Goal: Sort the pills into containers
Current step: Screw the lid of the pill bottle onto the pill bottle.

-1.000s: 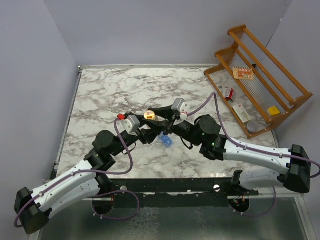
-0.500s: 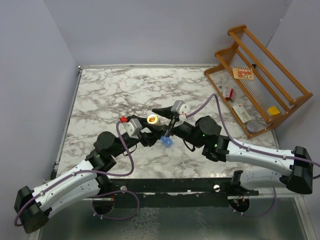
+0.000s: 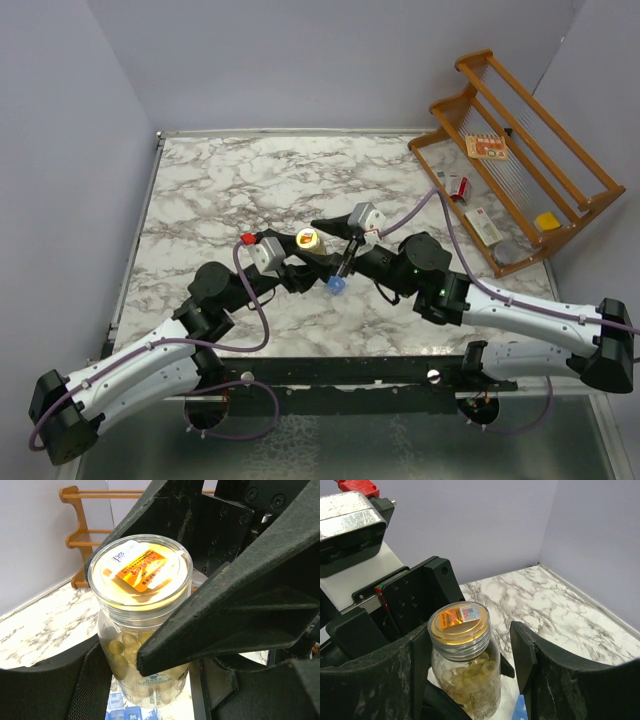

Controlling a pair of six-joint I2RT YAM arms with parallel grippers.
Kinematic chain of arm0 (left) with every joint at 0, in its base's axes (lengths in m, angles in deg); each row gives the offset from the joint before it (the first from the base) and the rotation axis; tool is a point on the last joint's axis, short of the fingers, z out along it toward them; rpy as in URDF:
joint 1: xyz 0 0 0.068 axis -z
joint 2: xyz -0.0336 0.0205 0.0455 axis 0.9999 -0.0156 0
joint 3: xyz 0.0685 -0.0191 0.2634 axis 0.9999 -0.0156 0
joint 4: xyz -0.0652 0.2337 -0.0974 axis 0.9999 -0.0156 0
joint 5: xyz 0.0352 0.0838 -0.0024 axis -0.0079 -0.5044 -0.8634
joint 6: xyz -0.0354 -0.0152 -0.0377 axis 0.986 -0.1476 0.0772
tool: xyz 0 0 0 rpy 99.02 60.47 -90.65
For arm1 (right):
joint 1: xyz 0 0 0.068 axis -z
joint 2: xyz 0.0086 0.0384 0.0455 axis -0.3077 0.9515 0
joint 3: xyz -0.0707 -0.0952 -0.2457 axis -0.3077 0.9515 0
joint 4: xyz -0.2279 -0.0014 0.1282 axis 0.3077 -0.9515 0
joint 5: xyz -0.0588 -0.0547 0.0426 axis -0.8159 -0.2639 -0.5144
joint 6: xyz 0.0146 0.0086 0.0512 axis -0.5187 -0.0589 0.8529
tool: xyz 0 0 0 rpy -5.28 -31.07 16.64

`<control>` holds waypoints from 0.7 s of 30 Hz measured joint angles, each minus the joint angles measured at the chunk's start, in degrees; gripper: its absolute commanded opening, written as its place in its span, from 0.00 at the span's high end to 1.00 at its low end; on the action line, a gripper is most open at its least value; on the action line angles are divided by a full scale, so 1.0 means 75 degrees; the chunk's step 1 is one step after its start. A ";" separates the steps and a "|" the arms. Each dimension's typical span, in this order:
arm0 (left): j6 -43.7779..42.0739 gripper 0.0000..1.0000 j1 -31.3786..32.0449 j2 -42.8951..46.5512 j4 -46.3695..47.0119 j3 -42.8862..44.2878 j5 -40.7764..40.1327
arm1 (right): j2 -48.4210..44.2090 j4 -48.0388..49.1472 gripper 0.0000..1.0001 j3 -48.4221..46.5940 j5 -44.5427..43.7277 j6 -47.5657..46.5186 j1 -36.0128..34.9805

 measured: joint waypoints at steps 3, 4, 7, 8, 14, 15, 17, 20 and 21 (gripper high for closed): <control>0.0000 1.00 0.0000 -0.0015 0.0029 0.0029 0.0044 | -0.0178 -0.0248 0.37 0.0000 0.0099 0.0000 0.0000; 0.0003 1.00 0.0000 -0.0015 0.0035 0.0041 0.0058 | -0.0233 -0.0326 0.37 0.0000 0.0128 0.0000 0.0000; 0.0003 1.00 0.0000 -0.0015 0.0032 0.0087 0.0105 | -0.0498 -0.0670 0.37 0.0000 0.0274 0.0009 0.0000; 0.0003 1.00 0.0000 -0.0015 0.0026 0.0108 0.0119 | -0.0606 -0.0816 0.37 0.0000 0.0329 0.0015 0.0000; 0.0003 1.00 0.0000 -0.0082 -0.0038 0.0256 0.0262 | -0.1478 -0.1571 0.37 0.0000 0.0516 0.0035 -0.0003; 0.0003 1.00 0.0000 -0.0099 -0.0070 0.0286 0.0315 | -0.1664 -0.1670 0.37 0.0000 0.0513 0.0035 -0.0003; 0.0003 1.00 0.0000 -0.0149 -0.0125 0.0335 0.0446 | -0.2014 -0.1740 0.40 -0.0003 0.0513 0.0029 0.0000; 0.0012 1.00 0.0000 -0.0283 -0.0254 0.0434 0.0755 | -0.2317 -0.1801 0.47 -0.0061 0.0527 -0.0015 -0.0003; 0.0012 1.00 0.0000 -0.0318 -0.0274 0.0443 0.0857 | -0.2346 -0.1810 0.47 -0.0111 0.0551 -0.0032 -0.0003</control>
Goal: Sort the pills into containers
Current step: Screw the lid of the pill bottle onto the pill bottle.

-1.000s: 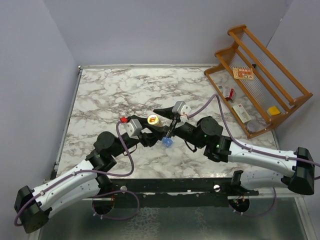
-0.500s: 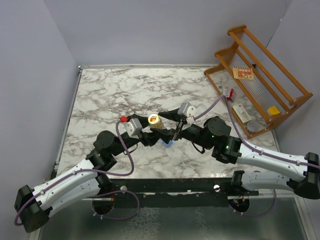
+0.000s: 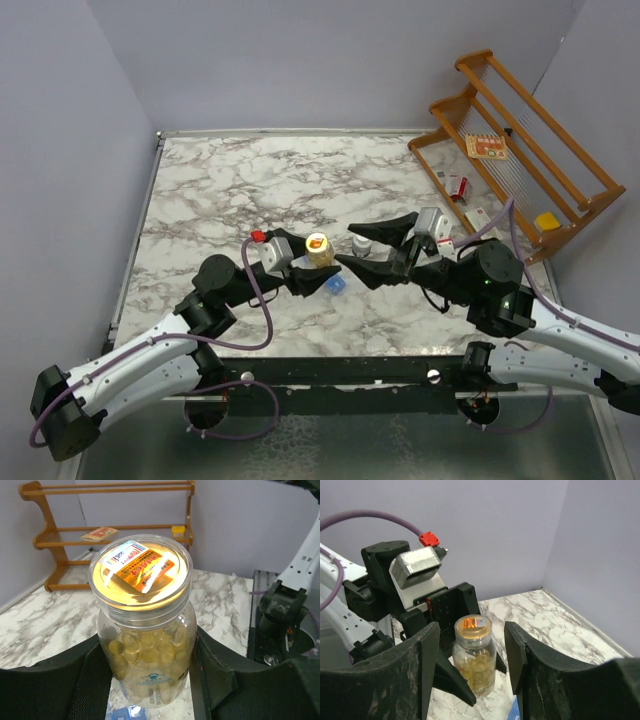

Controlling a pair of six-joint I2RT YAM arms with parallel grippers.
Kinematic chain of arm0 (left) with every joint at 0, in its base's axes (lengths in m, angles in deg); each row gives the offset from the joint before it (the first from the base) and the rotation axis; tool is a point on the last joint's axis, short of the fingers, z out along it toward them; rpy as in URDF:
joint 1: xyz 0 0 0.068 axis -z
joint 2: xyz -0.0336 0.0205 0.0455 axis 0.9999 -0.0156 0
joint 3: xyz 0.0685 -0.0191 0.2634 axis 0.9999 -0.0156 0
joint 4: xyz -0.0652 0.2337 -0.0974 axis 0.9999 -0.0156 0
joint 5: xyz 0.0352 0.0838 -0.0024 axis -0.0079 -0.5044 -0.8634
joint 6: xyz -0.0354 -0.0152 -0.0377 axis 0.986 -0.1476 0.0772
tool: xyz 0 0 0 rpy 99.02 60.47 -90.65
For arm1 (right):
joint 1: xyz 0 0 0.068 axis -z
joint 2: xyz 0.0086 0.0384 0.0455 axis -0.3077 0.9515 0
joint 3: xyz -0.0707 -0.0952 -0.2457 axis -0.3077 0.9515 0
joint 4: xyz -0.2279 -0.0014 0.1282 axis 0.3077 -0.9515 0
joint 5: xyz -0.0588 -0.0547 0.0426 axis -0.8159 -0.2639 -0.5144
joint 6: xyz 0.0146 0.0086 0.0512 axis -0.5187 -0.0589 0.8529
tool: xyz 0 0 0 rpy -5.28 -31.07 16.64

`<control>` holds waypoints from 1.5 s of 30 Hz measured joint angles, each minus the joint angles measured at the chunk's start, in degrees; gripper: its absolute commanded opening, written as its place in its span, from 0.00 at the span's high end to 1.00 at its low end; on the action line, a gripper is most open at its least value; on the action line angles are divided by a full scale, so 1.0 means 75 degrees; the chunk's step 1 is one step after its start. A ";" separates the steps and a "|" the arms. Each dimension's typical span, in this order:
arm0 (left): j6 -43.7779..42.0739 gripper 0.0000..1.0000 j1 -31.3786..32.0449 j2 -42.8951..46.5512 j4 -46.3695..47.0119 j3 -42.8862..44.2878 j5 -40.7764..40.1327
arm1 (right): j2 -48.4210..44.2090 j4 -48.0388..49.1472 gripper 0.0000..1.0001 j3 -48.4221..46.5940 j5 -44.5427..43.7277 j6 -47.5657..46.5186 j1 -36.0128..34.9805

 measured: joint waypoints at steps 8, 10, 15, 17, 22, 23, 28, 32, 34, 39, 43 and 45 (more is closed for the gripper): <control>0.0003 1.00 0.0000 0.0032 -0.0289 0.0000 0.0976 | 0.0326 -0.0221 0.45 -0.0280 0.0481 -0.0166 0.0000; 0.0003 1.00 0.0000 0.0096 -0.0289 0.0000 0.1218 | 0.0460 -0.0289 0.45 -0.0306 0.0618 -0.0172 0.0000; 0.0058 1.00 0.0000 0.0146 -0.0291 0.0000 0.1833 | 0.0568 -0.0478 0.46 -0.0306 0.0962 -0.0163 0.0000; 0.0082 1.00 0.0000 0.0146 -0.0294 0.0000 0.1982 | 0.0562 -0.0516 0.46 -0.0306 0.1113 -0.0160 0.0000; 0.0119 1.00 0.0000 0.0108 -0.0294 0.0000 0.2162 | 0.0510 -0.0580 0.46 -0.0306 0.1396 -0.0105 0.0000; 0.0125 1.00 0.0000 0.0085 -0.0294 0.0000 0.2168 | 0.0498 -0.0577 0.46 -0.0306 0.1454 -0.0096 0.0000; 0.0163 1.00 0.0000 -0.0017 -0.0306 0.0000 0.2203 | 0.0548 -0.0595 0.46 -0.0309 0.1679 -0.0050 0.0000; 0.0175 1.00 0.0000 -0.0020 -0.0306 0.0000 0.2218 | 0.0685 -0.0624 0.46 -0.0361 0.1827 -0.0017 0.0000; 0.0175 1.00 0.0000 -0.0017 -0.0306 0.0000 0.2218 | 0.0729 -0.0627 0.46 -0.0361 0.1877 -0.0009 0.0000; 0.0192 1.00 0.0000 -0.0006 -0.0309 0.0000 0.2276 | 0.0775 -0.0650 0.46 -0.0361 0.1915 0.0029 0.0000; 0.0204 1.00 0.0000 0.0000 -0.0309 0.0000 0.2346 | 0.0807 -0.0644 0.47 -0.0361 0.1915 0.0035 0.0000; 0.0207 1.00 0.0000 0.0003 -0.0321 0.0000 0.2358 | 0.0822 -0.0644 0.47 -0.0361 0.1915 0.0035 0.0000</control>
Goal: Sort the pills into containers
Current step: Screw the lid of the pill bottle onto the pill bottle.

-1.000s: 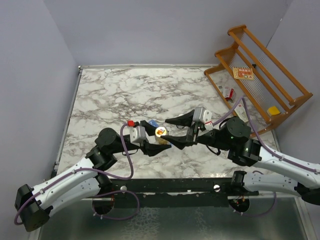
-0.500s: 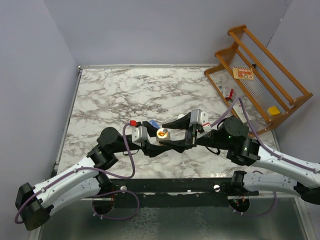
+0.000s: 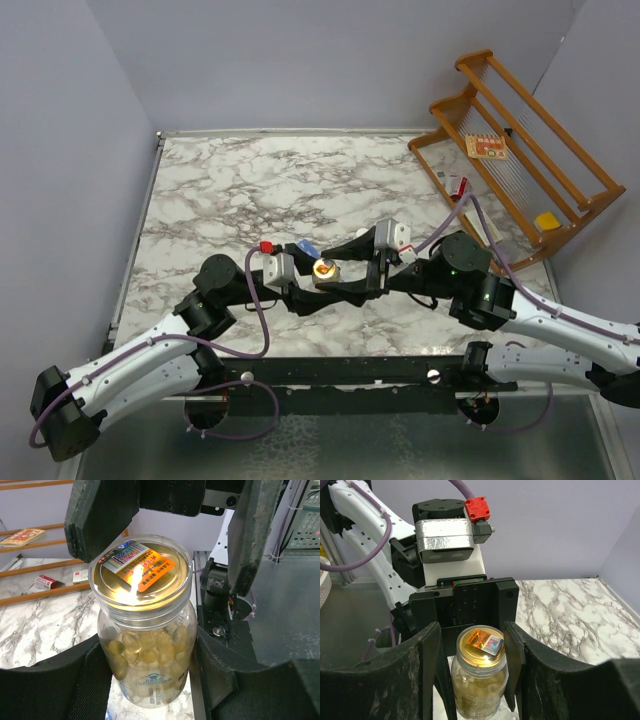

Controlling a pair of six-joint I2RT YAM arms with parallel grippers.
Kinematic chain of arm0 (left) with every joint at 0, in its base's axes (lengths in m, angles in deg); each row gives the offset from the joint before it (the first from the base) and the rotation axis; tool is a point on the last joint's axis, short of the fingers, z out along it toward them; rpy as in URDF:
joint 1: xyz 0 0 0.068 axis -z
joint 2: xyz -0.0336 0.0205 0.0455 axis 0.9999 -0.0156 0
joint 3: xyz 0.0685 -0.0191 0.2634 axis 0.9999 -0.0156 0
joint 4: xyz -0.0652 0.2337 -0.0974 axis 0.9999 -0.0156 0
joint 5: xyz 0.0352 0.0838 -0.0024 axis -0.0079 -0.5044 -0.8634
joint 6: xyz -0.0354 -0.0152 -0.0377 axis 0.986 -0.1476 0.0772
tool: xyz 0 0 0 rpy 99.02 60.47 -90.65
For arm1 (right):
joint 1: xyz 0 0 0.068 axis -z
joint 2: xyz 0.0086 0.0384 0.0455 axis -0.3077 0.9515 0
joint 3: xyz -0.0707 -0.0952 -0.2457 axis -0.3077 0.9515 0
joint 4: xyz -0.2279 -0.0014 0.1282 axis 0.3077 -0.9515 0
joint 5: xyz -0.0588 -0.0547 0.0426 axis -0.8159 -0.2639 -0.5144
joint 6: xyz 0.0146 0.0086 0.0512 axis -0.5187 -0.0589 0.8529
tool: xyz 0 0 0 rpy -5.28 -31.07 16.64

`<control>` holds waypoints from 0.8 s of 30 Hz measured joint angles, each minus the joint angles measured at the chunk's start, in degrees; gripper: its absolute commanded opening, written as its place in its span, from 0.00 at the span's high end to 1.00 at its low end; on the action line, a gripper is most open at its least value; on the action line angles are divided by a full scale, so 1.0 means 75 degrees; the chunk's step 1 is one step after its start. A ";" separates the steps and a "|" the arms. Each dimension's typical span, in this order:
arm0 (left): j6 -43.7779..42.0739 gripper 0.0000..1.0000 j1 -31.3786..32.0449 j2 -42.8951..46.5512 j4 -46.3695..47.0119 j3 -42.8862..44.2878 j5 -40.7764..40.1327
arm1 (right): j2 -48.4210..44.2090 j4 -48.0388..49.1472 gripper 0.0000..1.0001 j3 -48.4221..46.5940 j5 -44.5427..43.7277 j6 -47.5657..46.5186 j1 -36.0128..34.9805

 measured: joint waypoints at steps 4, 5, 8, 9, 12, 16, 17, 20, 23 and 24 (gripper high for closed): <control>0.0015 1.00 0.0000 0.0023 -0.0032 0.0000 0.0003 | 0.0041 0.0026 0.51 0.0000 0.0000 -0.0003 0.0000; 0.0020 1.00 0.0000 0.0035 -0.0050 0.0000 0.0006 | 0.0047 0.0038 0.51 0.0000 0.0000 0.0000 0.0000; 0.0026 1.00 0.0000 0.0070 -0.0087 0.0000 0.0012 | 0.0070 0.0061 0.51 0.0000 -0.0003 -0.0003 0.0003; 0.0026 1.00 0.0000 0.0076 -0.0096 0.0000 0.0015 | 0.0073 0.0064 0.51 0.0000 0.0000 -0.0003 0.0000; 0.0029 1.00 0.0000 0.0099 -0.0140 0.0000 0.0029 | 0.0099 0.0082 0.50 0.0000 -0.0003 -0.0003 0.0000; 0.0029 1.00 0.0000 0.0122 -0.0195 0.0000 0.0038 | 0.0131 0.0090 0.49 0.0000 0.0000 0.0000 0.0003; 0.0029 1.00 0.0000 0.0131 -0.0213 0.0000 0.0041 | 0.0149 0.0096 0.49 0.0000 0.0000 -0.0003 0.0000; 0.0029 1.00 0.0000 0.0143 -0.0286 0.0000 0.0064 | 0.0201 0.0111 0.49 0.0000 -0.0003 0.0000 0.0003; 0.0029 1.00 0.0003 0.0154 -0.0294 0.0000 0.0093 | 0.0230 0.0099 0.49 0.0000 0.0000 0.0000 0.0003; 0.0029 1.00 0.0003 0.0160 -0.0286 0.0000 0.0105 | 0.0239 0.0085 0.50 0.0000 0.0000 0.0000 0.0000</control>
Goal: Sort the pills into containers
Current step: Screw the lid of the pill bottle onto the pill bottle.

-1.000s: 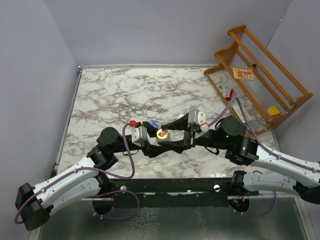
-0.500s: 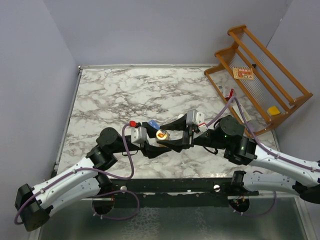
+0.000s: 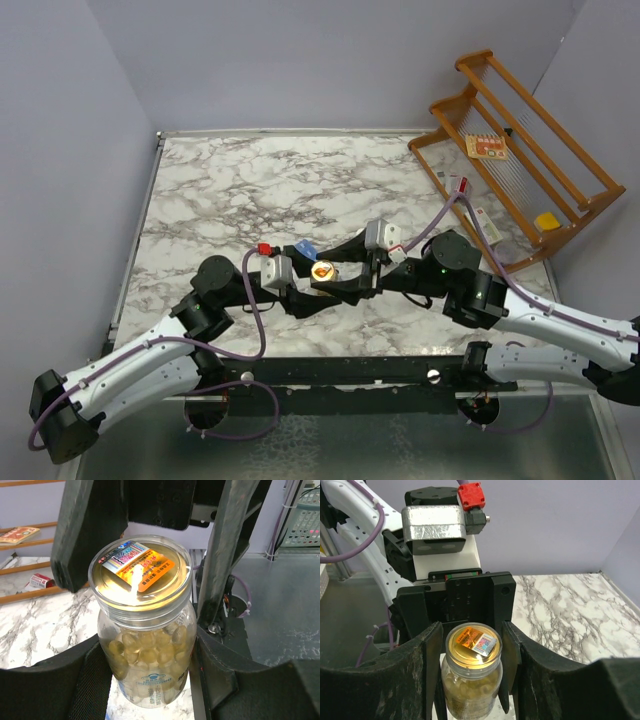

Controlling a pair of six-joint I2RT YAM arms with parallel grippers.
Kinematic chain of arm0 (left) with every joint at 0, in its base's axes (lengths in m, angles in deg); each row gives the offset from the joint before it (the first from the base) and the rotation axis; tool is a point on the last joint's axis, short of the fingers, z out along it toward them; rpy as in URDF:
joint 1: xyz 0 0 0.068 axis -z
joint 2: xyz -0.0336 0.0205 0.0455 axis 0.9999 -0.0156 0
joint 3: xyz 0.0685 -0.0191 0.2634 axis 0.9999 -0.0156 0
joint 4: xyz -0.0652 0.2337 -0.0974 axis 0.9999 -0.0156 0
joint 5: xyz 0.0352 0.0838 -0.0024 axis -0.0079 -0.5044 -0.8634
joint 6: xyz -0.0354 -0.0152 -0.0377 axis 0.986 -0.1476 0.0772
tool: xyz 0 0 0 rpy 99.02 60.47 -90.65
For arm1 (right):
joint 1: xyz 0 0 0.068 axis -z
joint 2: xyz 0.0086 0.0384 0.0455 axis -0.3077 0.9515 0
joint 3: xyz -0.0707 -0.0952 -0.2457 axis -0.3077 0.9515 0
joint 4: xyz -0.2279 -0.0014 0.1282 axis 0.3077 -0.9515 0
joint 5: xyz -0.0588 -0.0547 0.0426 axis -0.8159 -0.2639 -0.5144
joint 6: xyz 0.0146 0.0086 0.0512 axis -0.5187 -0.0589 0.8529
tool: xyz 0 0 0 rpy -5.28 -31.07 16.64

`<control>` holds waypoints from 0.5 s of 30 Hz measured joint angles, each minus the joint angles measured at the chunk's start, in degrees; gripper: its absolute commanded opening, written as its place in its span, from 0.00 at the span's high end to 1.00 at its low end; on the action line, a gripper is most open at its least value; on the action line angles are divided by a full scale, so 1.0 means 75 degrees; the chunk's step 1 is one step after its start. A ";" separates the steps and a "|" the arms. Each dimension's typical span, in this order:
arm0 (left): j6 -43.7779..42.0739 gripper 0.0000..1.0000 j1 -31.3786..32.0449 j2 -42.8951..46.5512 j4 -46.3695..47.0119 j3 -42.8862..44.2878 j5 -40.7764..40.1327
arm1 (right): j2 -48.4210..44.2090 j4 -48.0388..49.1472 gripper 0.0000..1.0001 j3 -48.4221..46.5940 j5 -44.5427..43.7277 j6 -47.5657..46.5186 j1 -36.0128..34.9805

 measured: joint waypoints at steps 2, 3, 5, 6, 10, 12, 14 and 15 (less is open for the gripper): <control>-0.0003 1.00 0.0000 0.0047 0.0032 0.0000 0.0009 | 0.0029 -0.0050 0.50 0.0000 0.0000 0.0000 0.0000; -0.0003 1.00 0.0000 0.0058 0.0050 0.0000 0.0009 | 0.0044 -0.0070 0.51 0.0000 0.0000 0.0003 0.0000; -0.0003 1.00 0.0000 0.0079 0.0055 0.0000 0.0009 | 0.0052 -0.0105 0.54 0.0000 0.0000 0.0003 0.0000; -0.0003 1.00 0.0000 0.0082 0.0055 0.0000 0.0009 | 0.0052 -0.0105 0.54 0.0000 0.0000 0.0006 0.0000; -0.0003 1.00 0.0000 0.0085 0.0052 0.0000 0.0012 | 0.0052 -0.0093 0.50 0.0012 0.0000 0.0012 0.0003; -0.0006 1.00 0.0000 0.0082 0.0055 0.0000 0.0012 | 0.0052 -0.0090 0.49 0.0015 0.0000 0.0017 0.0000; -0.0006 1.00 0.0000 0.0079 0.0055 0.0000 0.0012 | 0.0052 -0.0090 0.49 0.0020 0.0003 0.0032 0.0000; -0.0003 1.00 0.0003 0.0079 0.0055 0.0000 0.0009 | 0.0052 -0.0090 0.49 0.0020 0.0009 0.0038 0.0000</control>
